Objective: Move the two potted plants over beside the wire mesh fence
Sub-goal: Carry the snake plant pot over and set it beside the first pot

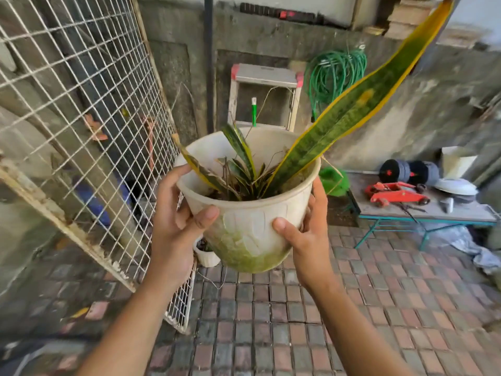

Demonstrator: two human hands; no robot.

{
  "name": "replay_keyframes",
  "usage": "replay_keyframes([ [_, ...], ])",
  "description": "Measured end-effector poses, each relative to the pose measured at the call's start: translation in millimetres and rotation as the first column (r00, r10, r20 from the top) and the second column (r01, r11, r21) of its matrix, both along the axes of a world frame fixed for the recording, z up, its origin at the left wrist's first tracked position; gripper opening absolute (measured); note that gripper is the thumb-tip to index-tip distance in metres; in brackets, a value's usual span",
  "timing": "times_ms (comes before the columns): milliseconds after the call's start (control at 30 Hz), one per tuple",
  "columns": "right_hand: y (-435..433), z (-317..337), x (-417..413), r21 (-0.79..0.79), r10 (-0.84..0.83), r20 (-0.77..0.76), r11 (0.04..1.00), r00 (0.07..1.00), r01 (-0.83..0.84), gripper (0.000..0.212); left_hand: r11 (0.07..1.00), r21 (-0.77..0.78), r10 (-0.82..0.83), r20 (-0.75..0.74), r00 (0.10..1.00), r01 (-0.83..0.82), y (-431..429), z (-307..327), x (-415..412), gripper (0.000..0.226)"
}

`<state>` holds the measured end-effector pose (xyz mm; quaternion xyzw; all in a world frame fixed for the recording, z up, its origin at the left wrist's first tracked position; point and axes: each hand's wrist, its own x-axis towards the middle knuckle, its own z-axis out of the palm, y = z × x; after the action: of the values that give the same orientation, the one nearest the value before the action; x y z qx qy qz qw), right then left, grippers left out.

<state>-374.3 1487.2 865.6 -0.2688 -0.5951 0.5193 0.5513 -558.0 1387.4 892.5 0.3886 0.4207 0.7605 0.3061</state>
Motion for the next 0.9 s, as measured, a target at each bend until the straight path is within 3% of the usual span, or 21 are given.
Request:
replay_keyframes([
  [133,77,-7,15,-0.049,0.151,0.054,0.988,0.987,-0.148,0.120,0.991,0.001,0.133,0.068,0.989,-0.133,46,-8,25,0.089],
  [267,130,-9,7,-0.064,0.310,0.080,0.950,0.947,-0.305,0.117,0.957,-0.006,0.289,0.102,0.952,-0.290,77,-20,37,0.092],
  [400,164,-14,-12,-0.084,0.437,0.035,0.898,0.899,-0.433,0.105,0.923,0.037,0.379,0.101,0.920,-0.384,104,-30,37,0.072],
  [667,243,-24,-50,-0.138,0.522,0.010,0.845,0.853,-0.516,0.102,0.857,0.067,0.504,0.091,0.859,-0.510,174,-40,18,0.061],
  [900,314,-50,-65,-0.171,0.644,0.030,0.757,0.765,-0.630,0.114,0.779,-0.010,0.625,0.088,0.776,-0.627,226,-53,31,0.074],
])
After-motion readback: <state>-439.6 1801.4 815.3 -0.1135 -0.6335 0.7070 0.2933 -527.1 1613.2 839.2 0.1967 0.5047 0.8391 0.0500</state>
